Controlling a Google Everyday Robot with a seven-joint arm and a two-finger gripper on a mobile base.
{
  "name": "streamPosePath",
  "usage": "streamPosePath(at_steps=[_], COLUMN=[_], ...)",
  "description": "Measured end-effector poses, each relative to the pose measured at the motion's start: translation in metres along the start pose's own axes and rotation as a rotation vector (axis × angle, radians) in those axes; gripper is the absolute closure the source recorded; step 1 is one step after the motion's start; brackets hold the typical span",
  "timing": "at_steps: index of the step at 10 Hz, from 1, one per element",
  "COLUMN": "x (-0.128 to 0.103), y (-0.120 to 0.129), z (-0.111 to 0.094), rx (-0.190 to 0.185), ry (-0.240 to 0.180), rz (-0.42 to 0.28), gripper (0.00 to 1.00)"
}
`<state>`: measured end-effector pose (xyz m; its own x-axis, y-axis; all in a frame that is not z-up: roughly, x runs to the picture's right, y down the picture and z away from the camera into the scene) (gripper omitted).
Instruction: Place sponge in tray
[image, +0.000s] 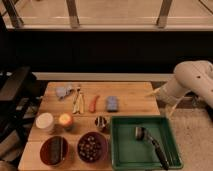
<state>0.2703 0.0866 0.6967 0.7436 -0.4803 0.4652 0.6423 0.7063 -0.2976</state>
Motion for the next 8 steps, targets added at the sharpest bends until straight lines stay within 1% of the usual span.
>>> streamPosePath(at_steps=[4,5,6,7,8], x=[0.000,-0.002,-0.006,-0.009,-0.015], y=[0.003,0.001,-0.008,-0.018,-0.034], z=[0.000,0.000,0.000,0.000,0.001], rx=[-0.007,-0.017,-0.013,-0.002,0.012], ry=[0.002,0.026,0.051,0.079,0.103], rz=[0.002,-0.022,-0.058,-0.094,-0.146], gripper=[0.20,0.20,0.20,0.20,0.20])
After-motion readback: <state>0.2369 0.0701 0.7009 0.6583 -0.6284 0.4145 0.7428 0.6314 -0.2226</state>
